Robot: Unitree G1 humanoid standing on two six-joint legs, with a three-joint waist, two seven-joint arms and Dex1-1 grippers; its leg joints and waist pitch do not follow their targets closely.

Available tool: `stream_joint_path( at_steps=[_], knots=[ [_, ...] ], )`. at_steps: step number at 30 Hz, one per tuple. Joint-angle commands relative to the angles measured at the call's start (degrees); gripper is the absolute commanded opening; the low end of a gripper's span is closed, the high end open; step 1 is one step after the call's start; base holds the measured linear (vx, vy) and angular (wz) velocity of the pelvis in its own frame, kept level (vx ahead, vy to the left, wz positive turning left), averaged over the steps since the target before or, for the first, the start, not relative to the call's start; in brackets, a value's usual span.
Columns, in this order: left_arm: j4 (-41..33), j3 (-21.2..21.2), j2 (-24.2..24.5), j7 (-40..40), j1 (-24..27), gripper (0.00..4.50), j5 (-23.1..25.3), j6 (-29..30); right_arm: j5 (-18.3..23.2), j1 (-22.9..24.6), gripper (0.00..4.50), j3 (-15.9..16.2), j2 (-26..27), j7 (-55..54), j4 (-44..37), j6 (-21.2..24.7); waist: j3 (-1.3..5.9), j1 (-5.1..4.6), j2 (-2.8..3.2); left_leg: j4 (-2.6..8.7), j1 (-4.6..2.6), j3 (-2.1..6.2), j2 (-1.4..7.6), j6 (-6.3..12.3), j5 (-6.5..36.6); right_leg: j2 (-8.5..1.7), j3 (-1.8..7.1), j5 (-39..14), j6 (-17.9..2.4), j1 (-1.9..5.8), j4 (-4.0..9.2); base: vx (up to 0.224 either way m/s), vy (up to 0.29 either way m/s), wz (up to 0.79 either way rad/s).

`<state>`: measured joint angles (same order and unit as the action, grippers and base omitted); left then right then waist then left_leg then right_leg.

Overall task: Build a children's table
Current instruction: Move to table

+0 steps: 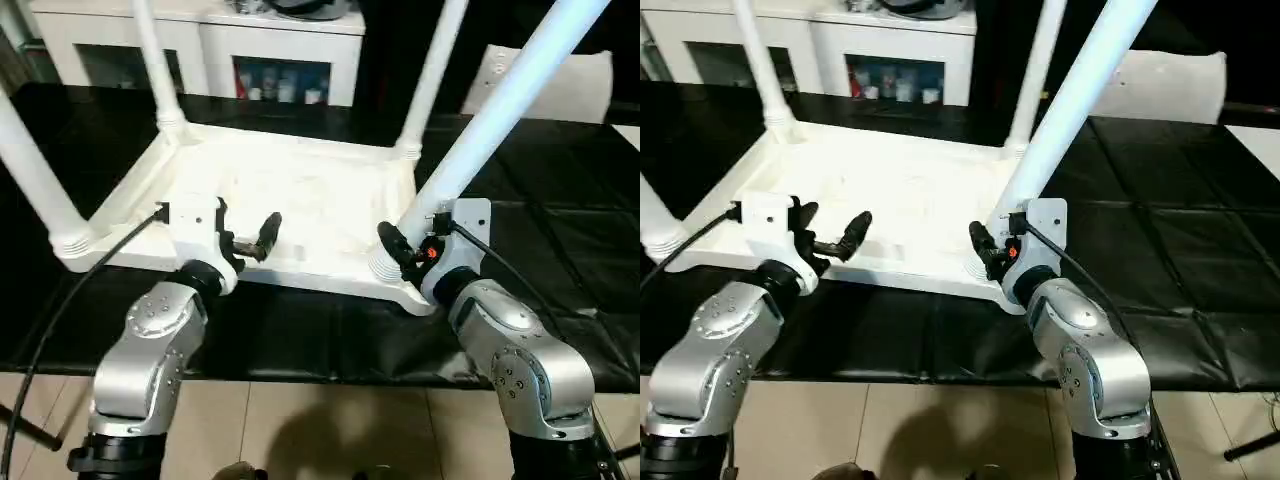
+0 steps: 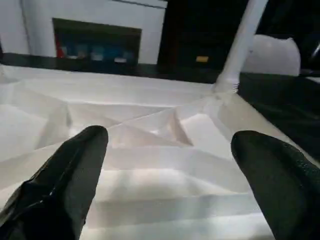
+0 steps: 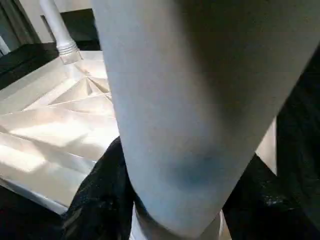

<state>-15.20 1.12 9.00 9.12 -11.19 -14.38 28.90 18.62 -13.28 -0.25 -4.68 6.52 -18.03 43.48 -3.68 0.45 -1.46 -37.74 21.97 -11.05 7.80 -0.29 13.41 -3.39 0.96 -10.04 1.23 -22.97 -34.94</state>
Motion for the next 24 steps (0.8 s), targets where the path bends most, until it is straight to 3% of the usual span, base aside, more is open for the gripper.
stream_joint_path(
  at_steps=[1, 6, 7, 8, 9, 10, 11, 12, 13, 14, 15, 16, 17, 18, 19, 20, 21, 22, 23, 24],
  knots=[
    [-1.4, -0.7, -0.2, -0.9, 0.5, 4.50, 0.0, 1.5, 0.1, 0.0, 1.89, -1.0, -0.4, -0.1, -1.7, 0.8, 3.62, -0.39, 0.19, 6.31, -1.34, 2.66, 4.06, -5.10, 13.3, -3.50, 1.50, -17.1, -6.1, 0.99, 4.18, 0.000, 0.000, 0.00],
    [-1.1, -1.2, 0.3, -0.9, -0.1, 4.50, 1.4, 0.4, 0.5, 0.0, 1.89, -1.2, -0.1, -0.8, -1.9, 1.6, 3.85, -0.42, 0.11, 6.12, -0.94, 2.48, 4.04, -3.19, 8.9, -3.45, 1.40, -13.2, -7.6, 1.48, 3.91, 0.000, 0.000, 0.00],
    [-1.2, -1.4, 0.6, -1.0, -0.2, 4.50, 2.0, 0.6, 0.4, 0.1, 1.89, -0.9, -0.2, -0.8, -2.0, 1.8, 3.88, -0.50, 0.22, 6.40, -1.35, 2.86, 4.45, -4.21, 8.5, -2.64, 0.86, -11.4, -7.8, 1.36, 3.68, 0.000, 0.000, 0.00],
    [-1.2, -1.4, 0.7, -1.0, -0.3, 4.50, 2.2, 0.8, 0.4, 0.1, 1.89, -0.8, -0.2, -0.8, -2.0, 1.9, 3.91, -0.86, 0.79, 6.93, -1.97, 3.73, 5.26, -6.24, 9.1, -1.25, -0.19, -8.9, -7.8, 1.38, 3.35, 0.000, 0.000, 0.00],
    [-1.2, -1.4, 0.8, -0.9, -0.3, 4.50, 2.1, 1.0, 0.3, 0.1, 1.89, -0.8, -0.1, -0.8, -2.0, 1.9, 3.89, -1.13, 1.58, 7.67, -2.69, 4.73, 6.41, -6.92, 10.1, -0.44, -1.06, -7.8, -8.1, 1.23, 2.96, 0.000, 0.000, 0.00],
    [-1.4, -1.4, 0.7, -0.7, 0.1, 4.50, 2.1, 0.8, 0.3, 0.2, 1.89, -0.8, 0.0, -0.9, -2.2, 2.0, 3.84, -1.79, 2.06, 9.13, -3.53, 6.32, 9.51, -5.40, 10.2, -0.50, -2.27, -6.0, -8.8, 0.72, 1.97, 0.016, -0.058, 0.11],
    [-1.5, -0.9, 0.1, -0.7, 0.3, 4.50, 1.4, 0.7, 0.4, 0.3, 1.89, -0.8, 0.0, -1.0, -2.3, 2.1, 3.87, -2.31, 2.70, 10.82, -3.69, 8.35, 13.28, -2.03, 9.0, -1.30, -3.30, -5.3, -9.1, 0.28, -0.38, 0.012, -0.115, 0.17],
    [-1.8, -0.6, 0.0, -1.3, 0.6, 4.50, 1.4, 1.7, 0.3, 0.4, 1.89, -0.9, 0.0, -1.0, -2.5, 2.3, 3.83, -2.24, 2.88, 11.38, -3.62, 8.50, 14.25, 0.16, 8.5, -1.50, -3.79, -5.5, -9.0, -0.05, -1.33, 0.012, -0.115, 0.17],
    [-2.0, -0.7, 0.2, -1.7, 0.7, 4.50, 1.7, 2.5, 0.3, 0.4, 1.89, -0.9, 0.0, -1.1, -2.6, 2.3, 4.07, -2.62, 2.55, 10.94, -3.23, 8.16, 13.92, 5.78, 7.1, -2.24, -4.02, -5.0, -9.4, 0.12, -2.60, 0.011, -0.156, 0.07],
    [-2.2, -0.4, 0.2, -1.8, 0.8, 4.50, 1.5, 2.7, 0.3, 0.5, 1.89, -0.9, 0.0, -1.1, -2.6, 2.4, 4.20, -2.26, 1.07, 8.53, -1.78, 6.26, 10.57, 10.96, 6.3, -4.04, -2.31, -3.9, -12.7, 0.80, -0.03, 0.005, -0.194, 0.00],
    [-2.3, -0.4, 0.1, -1.8, 0.8, 4.50, 1.5, 2.7, 0.3, 0.6, 1.89, -0.9, 0.0, -1.1, -2.7, 2.4, 4.18, -1.59, -0.23, 4.93, 0.04, 3.01, 5.50, 10.44, 8.4, -4.89, -0.93, -6.2, -14.7, 1.28, 3.77, 0.005, -0.194, 0.00],
    [-2.5, -0.3, 0.4, -1.7, 1.0, 4.50, 1.5, 3.0, 0.3, 0.6, 1.89, -0.9, 0.0, -1.1, -2.8, 2.6, 4.44, 0.54, -2.06, -2.10, 1.24, 1.18, -0.62, 6.22, 7.5, -7.64, 0.95, -23.3, -11.1, 3.32, 7.41, -0.010, -0.161, -0.02],
    [-2.6, -0.4, 0.7, -1.6, 1.1, 4.50, 1.7, 3.2, 0.3, 0.7, 1.89, -0.8, 0.0, -1.2, -2.9, 2.8, 3.96, 1.26, -1.99, -0.63, 2.59, 2.48, 0.23, 2.62, 0.9, -7.65, 1.43, -32.5, -2.4, 3.73, 7.16, -0.022, -0.126, -0.04],
    [-2.5, -0.1, 0.6, -1.8, 1.2, 4.50, 1.8, 3.1, 0.2, 0.8, 1.89, -0.7, -0.2, -1.1, -3.0, 2.9, 3.80, 1.66, -1.79, 0.24, 2.26, 2.73, 0.59, 1.76, 0.5, -7.17, 1.37, -36.0, 1.8, 3.26, 7.37, -0.022, -0.126, -0.04],
    [-2.4, 0.2, 0.5, -1.8, 1.3, 4.50, 1.6, 3.1, 0.1, 0.9, 1.89, -0.5, -0.3, -1.0, -3.1, 3.0, 3.74, 1.34, -1.32, 2.23, 1.85, 3.29, 1.49, 0.82, 1.2, -6.14, 0.60, -37.6, 5.1, 3.14, 7.06, -0.024, -0.124, -0.03],
    [-2.6, 0.8, 0.6, -1.6, 1.5, 4.50, 1.3, 2.8, 0.0, 1.0, 1.89, -0.4, -0.4, -1.0, -3.3, 3.2, 3.74, 0.91, -0.58, 4.16, 1.87, 4.14, 2.55, 0.04, 2.7, -4.25, -1.35, -32.9, 5.3, 3.07, 6.45, -0.020, -0.079, -0.10],
    [-2.7, 1.0, 0.7, -1.5, 1.5, 4.50, 1.3, 2.9, 0.0, 1.0, 1.89, -0.4, -0.4, -1.0, -3.4, 3.3, 3.95, 0.98, -0.10, 4.32, 1.43, 4.13, 2.67, -0.51, 3.4, -3.50, -2.04, -30.7, 5.1, 2.88, 6.48, -0.020, -0.079, -0.10],
    [-2.8, 1.1, 0.7, -1.5, 1.5, 4.50, 1.3, 3.0, 0.1, 1.0, 1.89, -0.4, -0.3, -1.1, -3.5, 3.4, 4.06, 0.83, 0.10, 4.61, 0.35, 4.21, 3.21, -0.76, 5.3, -3.19, -2.60, -27.5, 4.2, 2.49, 6.62, -0.017, -0.054, -0.04],
    [-3.3, 1.7, 0.8, -1.7, 1.6, 4.50, 1.0, 3.6, 0.2, 1.1, 1.89, -0.3, -0.4, -1.1, -3.8, 3.9, 3.95, 0.83, 0.48, 5.15, -0.18, 4.39, 3.85, -1.02, 6.2, -3.15, -3.13, -25.5, 2.1, 2.55, 6.58, 0.000, 0.000, 0.00],
    [-3.6, 2.0, 0.7, -1.9, 1.6, 4.50, 0.9, 4.1, 0.2, 1.1, 1.89, -0.3, -0.5, -1.1, -4.0, 4.1, 3.88, 0.74, 0.33, 5.37, -0.49, 4.49, 4.21, -1.08, 7.0, -3.26, -3.25, -25.1, 1.3, 2.56, 6.65, 0.000, 0.000, 0.00]
  ],
)
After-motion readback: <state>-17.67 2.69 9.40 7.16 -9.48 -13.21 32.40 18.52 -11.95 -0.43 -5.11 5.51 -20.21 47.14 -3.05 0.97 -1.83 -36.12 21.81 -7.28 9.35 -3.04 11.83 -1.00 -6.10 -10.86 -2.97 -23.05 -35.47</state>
